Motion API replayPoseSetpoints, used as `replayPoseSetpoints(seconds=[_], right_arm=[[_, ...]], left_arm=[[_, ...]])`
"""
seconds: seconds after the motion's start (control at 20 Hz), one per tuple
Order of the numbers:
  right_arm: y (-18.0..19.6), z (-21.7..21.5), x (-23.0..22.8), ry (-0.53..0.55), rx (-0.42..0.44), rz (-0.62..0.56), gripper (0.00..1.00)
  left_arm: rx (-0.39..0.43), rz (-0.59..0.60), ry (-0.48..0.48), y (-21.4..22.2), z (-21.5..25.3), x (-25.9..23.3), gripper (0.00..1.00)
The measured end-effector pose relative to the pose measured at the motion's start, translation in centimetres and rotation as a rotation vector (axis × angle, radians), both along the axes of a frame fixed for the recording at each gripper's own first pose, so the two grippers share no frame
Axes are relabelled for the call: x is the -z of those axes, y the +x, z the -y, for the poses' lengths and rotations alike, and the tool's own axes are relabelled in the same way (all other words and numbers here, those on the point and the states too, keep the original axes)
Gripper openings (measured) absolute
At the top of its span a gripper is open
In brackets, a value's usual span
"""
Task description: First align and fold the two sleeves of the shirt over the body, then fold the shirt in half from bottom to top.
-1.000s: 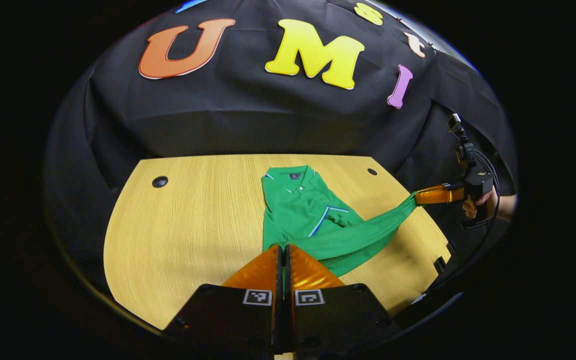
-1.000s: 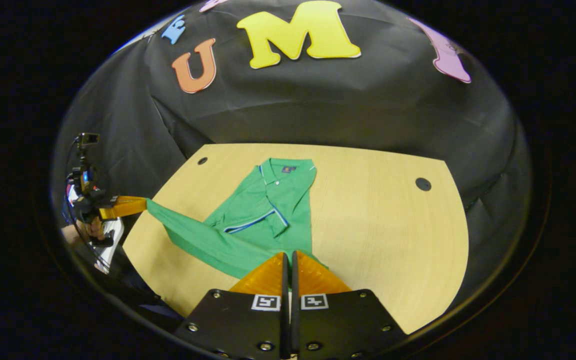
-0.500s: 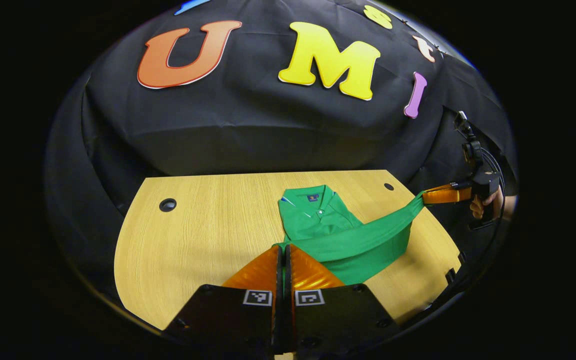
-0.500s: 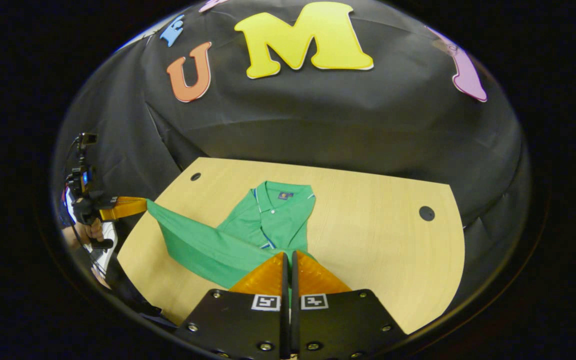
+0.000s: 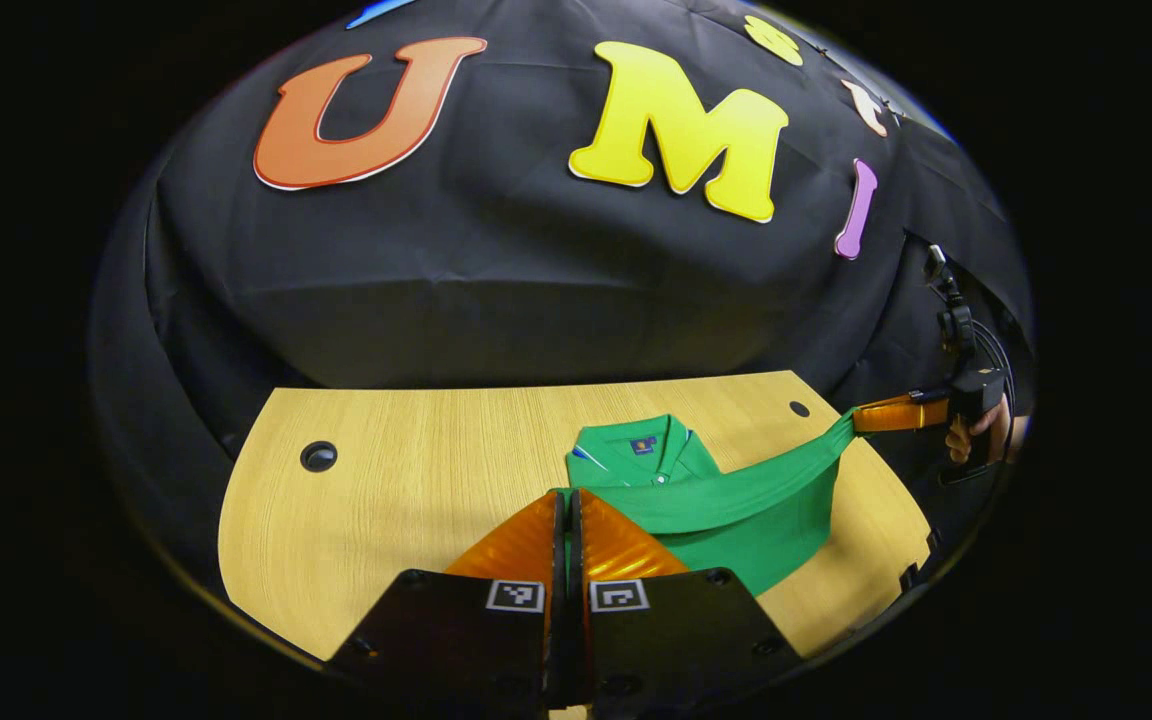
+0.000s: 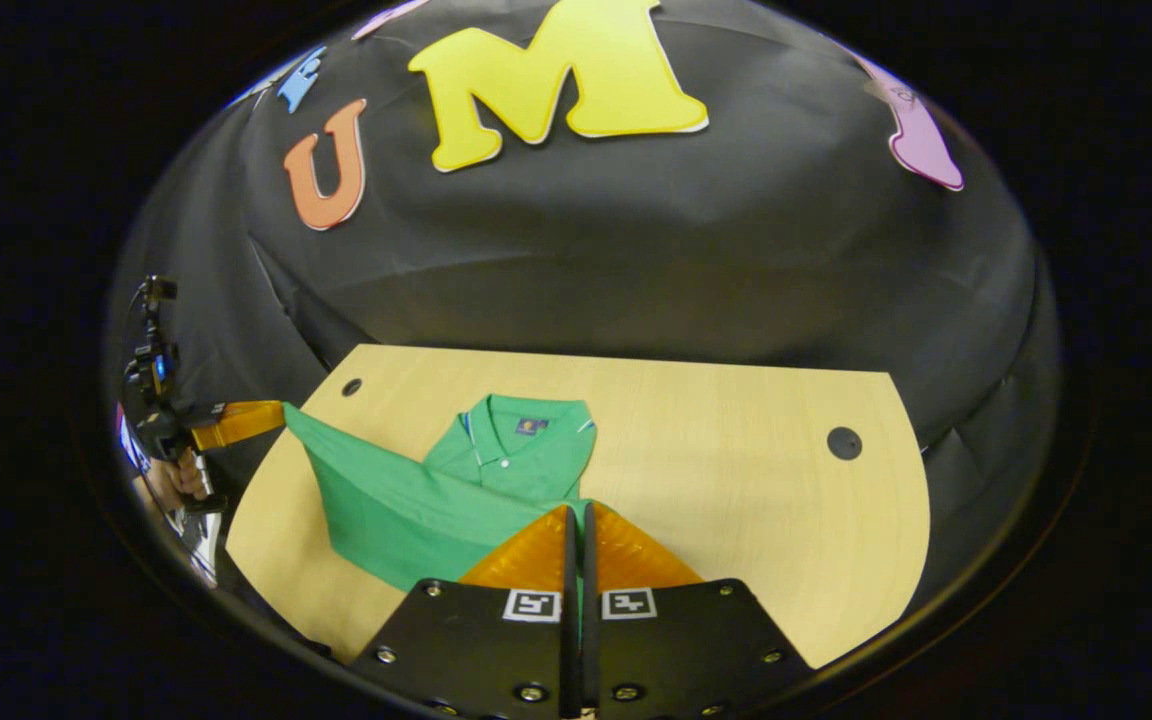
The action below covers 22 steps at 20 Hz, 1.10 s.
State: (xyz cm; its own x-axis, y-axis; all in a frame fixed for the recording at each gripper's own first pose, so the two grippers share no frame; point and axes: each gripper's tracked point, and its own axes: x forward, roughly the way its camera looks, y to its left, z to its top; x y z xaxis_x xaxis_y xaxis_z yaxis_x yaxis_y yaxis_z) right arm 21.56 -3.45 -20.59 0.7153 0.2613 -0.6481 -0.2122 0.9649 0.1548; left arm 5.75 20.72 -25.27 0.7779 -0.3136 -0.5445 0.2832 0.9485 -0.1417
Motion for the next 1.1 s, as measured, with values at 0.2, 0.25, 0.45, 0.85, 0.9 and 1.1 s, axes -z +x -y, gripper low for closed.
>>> replayPoseSetpoints(seconds=[0.2, 0.25, 0.45, 0.85, 0.9, 1.1], right_arm=[[3.1, -0.3, 0.6, 0.016, 0.013, 0.011, 0.01], [4.1, -0.2, 0.6, 0.017, 0.021, 0.022, 0.01], [7.9, 0.7, 0.9, 0.013, 0.050, 0.059, 0.01], [12.9, -0.1, 5.4, -0.001, 0.051, 0.070, 0.01], [13.2, -0.1, 5.7, -0.005, 0.050, 0.074, 0.01], [14.4, 0.1, 6.2, -0.016, 0.049, 0.107, 0.01]], left_arm=[[-0.039, 0.017, -0.028, 3.0, -0.1, 0.6, 0.03], [-0.052, 0.016, -0.039, 3.8, -0.1, 0.8, 0.03], [-0.089, 0.031, -0.066, 6.8, -0.1, 1.7, 0.03], [-0.202, 0.043, -0.064, 10.4, -1.2, 5.5, 0.03], [-0.208, 0.051, -0.063, 10.8, -1.3, 5.7, 0.03], [-0.230, 0.084, -0.032, 12.2, -1.8, 6.7, 0.03]])
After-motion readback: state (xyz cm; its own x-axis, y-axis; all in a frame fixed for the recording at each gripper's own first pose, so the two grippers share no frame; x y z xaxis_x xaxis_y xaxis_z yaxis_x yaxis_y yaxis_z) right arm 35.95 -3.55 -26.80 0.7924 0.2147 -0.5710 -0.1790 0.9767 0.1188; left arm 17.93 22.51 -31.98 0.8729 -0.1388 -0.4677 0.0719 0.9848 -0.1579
